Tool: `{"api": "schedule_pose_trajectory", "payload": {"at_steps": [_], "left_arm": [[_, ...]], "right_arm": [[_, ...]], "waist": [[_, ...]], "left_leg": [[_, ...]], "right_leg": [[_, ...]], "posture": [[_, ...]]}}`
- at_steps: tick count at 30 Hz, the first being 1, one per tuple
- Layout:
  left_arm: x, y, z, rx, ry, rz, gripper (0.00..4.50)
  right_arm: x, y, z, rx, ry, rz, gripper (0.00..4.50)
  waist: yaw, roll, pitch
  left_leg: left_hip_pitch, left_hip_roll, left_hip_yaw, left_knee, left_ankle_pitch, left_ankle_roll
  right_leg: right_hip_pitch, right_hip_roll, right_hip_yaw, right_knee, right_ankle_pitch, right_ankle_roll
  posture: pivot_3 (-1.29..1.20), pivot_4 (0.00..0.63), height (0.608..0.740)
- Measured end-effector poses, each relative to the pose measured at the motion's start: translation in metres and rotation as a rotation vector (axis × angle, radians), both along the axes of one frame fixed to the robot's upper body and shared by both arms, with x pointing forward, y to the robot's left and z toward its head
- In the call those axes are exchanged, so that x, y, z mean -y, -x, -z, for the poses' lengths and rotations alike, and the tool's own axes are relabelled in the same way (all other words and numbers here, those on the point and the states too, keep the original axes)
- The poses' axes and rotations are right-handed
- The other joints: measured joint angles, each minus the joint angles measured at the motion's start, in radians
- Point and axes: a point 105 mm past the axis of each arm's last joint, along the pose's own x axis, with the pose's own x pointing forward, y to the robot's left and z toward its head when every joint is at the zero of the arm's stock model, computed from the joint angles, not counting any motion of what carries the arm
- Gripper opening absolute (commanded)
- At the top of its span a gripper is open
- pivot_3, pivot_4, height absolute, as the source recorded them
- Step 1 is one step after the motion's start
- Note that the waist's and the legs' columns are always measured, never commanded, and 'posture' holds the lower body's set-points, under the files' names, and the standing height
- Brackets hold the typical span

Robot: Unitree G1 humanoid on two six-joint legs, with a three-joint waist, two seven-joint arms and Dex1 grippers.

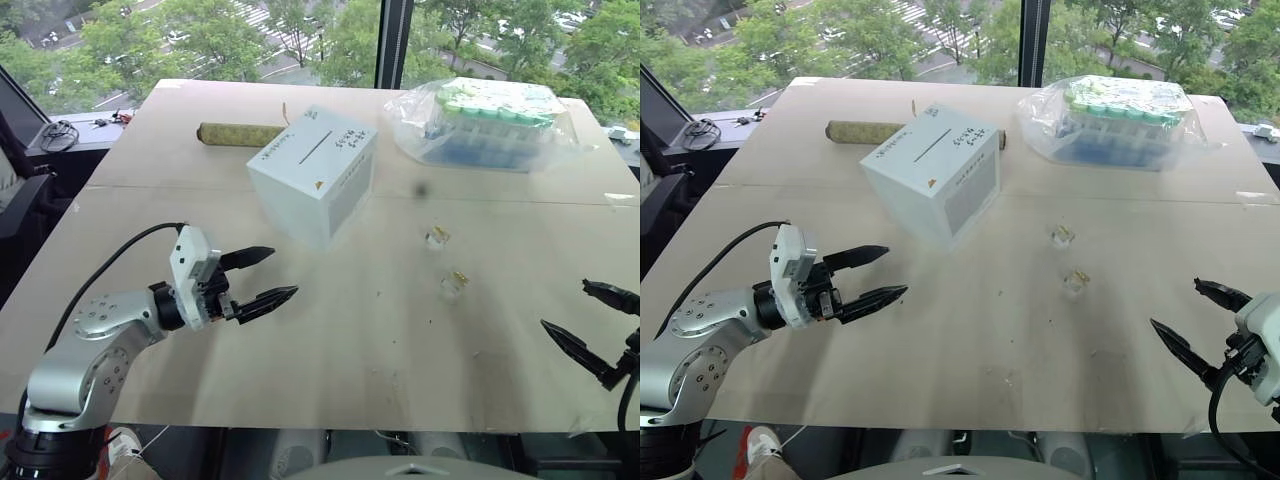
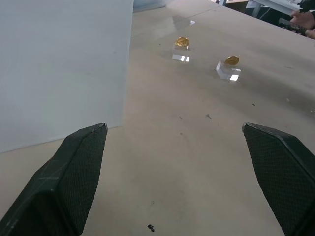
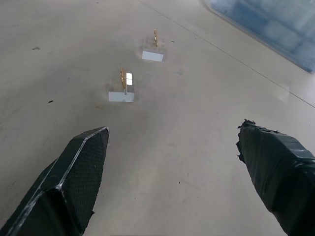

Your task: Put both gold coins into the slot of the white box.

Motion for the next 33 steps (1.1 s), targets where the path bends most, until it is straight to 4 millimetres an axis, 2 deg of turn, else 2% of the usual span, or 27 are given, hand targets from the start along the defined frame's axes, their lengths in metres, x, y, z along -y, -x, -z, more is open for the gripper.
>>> {"api": "schedule_pose_trajectory", "payload": {"at_steps": [3,7,11,13,15,18,20,23,33], "left_arm": [[0.006,-0.002,-0.002,0.005,0.013,0.011,4.49],[0.047,0.004,-0.030,0.075,0.070,0.170,4.49],[0.058,0.007,-0.030,0.065,0.037,0.238,4.49],[0.063,0.015,-0.026,0.041,0.019,0.301,4.50],[0.064,0.018,-0.027,0.032,0.019,0.323,4.50],[0.069,0.022,-0.029,0.039,0.011,0.360,4.50],[0.073,0.024,-0.030,0.043,0.006,0.377,4.50],[0.076,0.025,-0.033,0.053,0.003,0.387,4.50],[0.077,0.021,-0.037,0.062,-0.002,0.393,4.50]], "right_arm": [[-0.006,-0.007,-0.001,-0.005,-0.010,0.021,4.50],[-0.052,-0.022,-0.004,-0.078,-0.091,-0.060,4.50],[-0.071,-0.040,-0.002,-0.121,-0.204,-0.032,4.50],[-0.080,-0.050,0.005,-0.162,-0.182,-0.012,3.61],[-0.081,-0.055,0.008,-0.165,-0.161,0.009,2.98],[-0.088,-0.065,0.011,-0.159,-0.092,0.009,2.98],[-0.087,-0.068,0.018,-0.180,-0.078,0.023,2.52],[-0.084,-0.073,0.023,-0.193,-0.066,0.045,1.30],[-0.081,-0.082,0.034,-0.211,-0.013,0.054,1.30]], "waist": [[0.000,0.000,0.000],[0.000,-0.001,-0.001],[-0.002,0.000,0.000],[-0.001,0.000,0.000],[0.000,0.000,0.000],[0.001,-0.001,0.000],[0.001,-0.001,-0.001],[-0.001,-0.001,-0.001],[-0.001,-0.001,-0.001]], "left_leg": [[0.000,0.000,0.000,0.000,0.000,0.000],[0.001,0.000,-0.001,0.000,0.000,0.000],[0.000,-0.001,0.000,0.000,0.000,0.000],[-0.001,-0.001,-0.001,0.000,0.000,0.000],[-0.002,-0.002,-0.001,0.000,0.000,0.000],[-0.002,-0.002,-0.001,0.000,0.000,0.000],[-0.002,-0.002,-0.001,0.000,0.000,0.000],[-0.001,-0.002,-0.001,0.000,0.000,0.001],[-0.001,-0.002,-0.001,0.000,0.000,0.000]], "right_leg": [[0.000,0.000,0.000,0.000,0.000,0.000],[0.001,-0.001,-0.001,0.000,0.003,-0.004],[0.000,0.004,0.001,0.000,0.003,-0.004],[0.000,0.005,0.001,0.000,0.003,-0.004],[0.000,0.005,0.001,-0.001,0.002,-0.004],[0.000,0.005,0.001,-0.001,0.002,-0.003],[0.000,0.005,0.000,-0.001,0.002,-0.003],[0.000,0.005,0.001,-0.001,0.002,-0.002],[0.000,0.009,0.001,0.000,0.001,-0.001]], "posture": [[0.00,0.150,0.740],[0.00,0.150,0.740],[0.00,0.150,0.740],[0.00,0.150,0.740],[0.00,0.150,0.740],[0.00,0.150,0.740],[0.00,0.150,0.740],[0.00,0.150,0.740],[0.00,0.150,0.740]]}}
